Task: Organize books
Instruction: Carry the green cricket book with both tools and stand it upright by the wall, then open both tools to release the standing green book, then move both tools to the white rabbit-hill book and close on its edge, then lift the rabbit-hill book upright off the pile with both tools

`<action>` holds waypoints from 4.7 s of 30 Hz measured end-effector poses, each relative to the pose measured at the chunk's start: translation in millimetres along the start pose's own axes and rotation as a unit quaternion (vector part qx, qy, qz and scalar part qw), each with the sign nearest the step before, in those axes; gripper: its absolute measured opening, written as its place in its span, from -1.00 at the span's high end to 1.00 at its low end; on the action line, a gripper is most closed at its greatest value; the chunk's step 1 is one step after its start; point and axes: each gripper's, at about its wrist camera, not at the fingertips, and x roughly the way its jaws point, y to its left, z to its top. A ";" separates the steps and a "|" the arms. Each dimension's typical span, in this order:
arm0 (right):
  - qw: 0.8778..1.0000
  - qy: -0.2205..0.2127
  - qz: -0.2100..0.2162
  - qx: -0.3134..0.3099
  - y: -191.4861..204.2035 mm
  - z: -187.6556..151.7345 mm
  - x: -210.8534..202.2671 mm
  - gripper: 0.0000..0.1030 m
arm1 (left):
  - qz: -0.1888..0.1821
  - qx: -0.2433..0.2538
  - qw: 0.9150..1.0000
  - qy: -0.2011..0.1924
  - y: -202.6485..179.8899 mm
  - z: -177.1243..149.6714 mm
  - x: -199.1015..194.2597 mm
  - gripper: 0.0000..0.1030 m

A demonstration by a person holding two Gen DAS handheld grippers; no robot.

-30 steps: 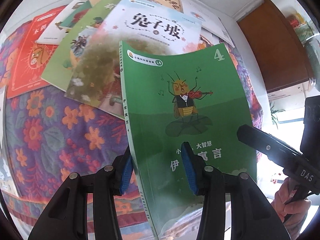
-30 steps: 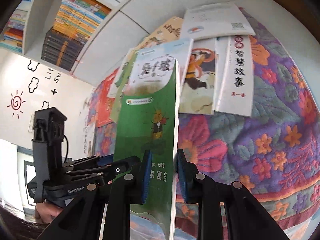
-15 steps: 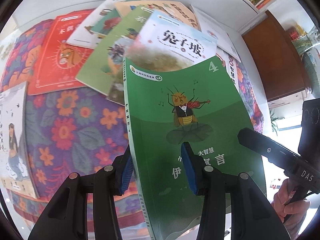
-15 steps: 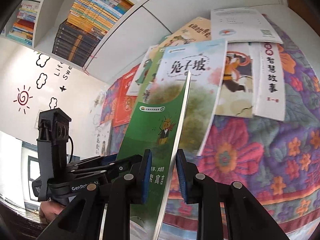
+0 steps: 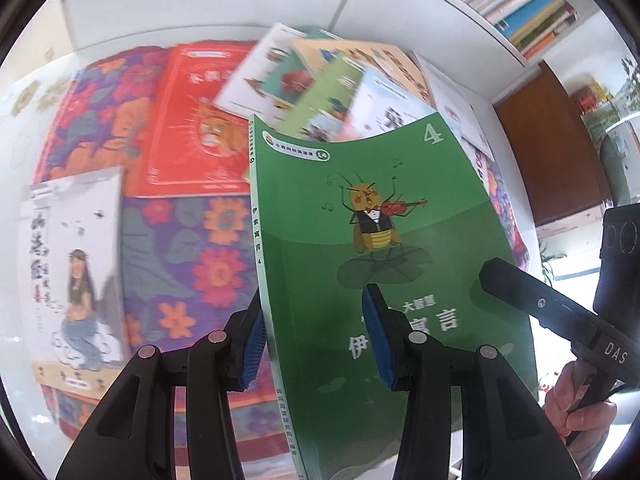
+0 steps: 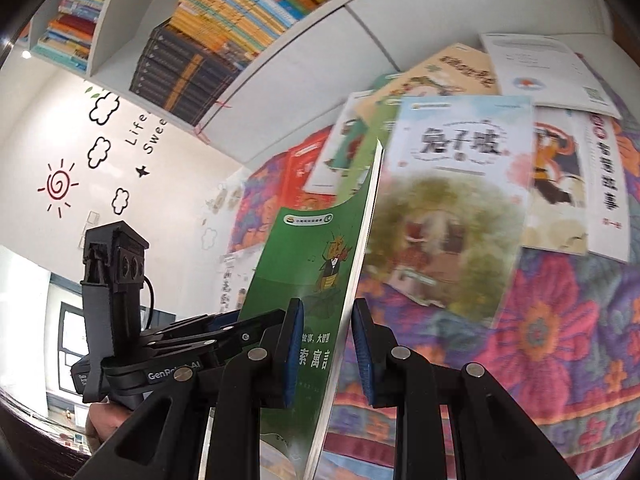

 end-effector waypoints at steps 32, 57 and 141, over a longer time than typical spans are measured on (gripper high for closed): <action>0.990 0.086 0.093 -0.069 150.2 -10.0 208.5 0.51 | 0.049 -0.153 0.985 -0.068 247.1 -25.3 -36.2 0.19; 0.993 0.117 0.027 -0.002 112.8 -39.0 262.0 0.52 | 0.141 -0.156 0.977 -0.032 271.5 -29.3 -13.8 0.10; 0.989 0.078 -0.113 0.051 -168.0 -11.9 -15.8 0.47 | 0.002 -0.026 0.998 0.055 -87.9 -54.5 103.7 0.07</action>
